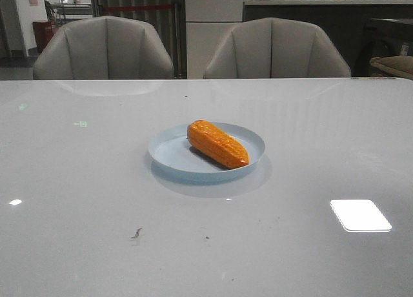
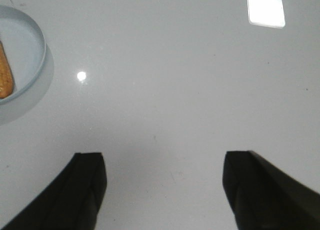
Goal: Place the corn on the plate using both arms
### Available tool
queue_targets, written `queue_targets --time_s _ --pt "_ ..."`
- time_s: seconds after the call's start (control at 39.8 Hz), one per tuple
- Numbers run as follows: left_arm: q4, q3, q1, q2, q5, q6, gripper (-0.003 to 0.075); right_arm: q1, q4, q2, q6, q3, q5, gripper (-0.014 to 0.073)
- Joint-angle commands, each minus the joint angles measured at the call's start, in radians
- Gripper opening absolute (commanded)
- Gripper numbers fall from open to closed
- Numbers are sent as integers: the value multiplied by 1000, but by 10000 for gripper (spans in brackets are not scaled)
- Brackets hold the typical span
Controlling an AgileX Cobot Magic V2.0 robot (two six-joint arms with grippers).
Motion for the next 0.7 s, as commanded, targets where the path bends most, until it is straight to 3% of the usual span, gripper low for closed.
queue_targets --time_s 0.0,0.13,0.33,0.48,0.68 --pt "1 38 2 0 -79 -2 94 -7 12 -69 -6 34 -182 571" --pt "1 38 2 0 -79 -2 94 -7 58 -162 -6 149 -366 412" --pt "1 38 2 0 -79 -2 94 -7 205 -333 -6 348 -646 26" --pt "1 38 2 0 -79 -2 94 -18 320 -479 -6 531 -804 34" --pt "1 38 2 0 -79 -2 94 -46 318 -707 -6 719 -895 34"
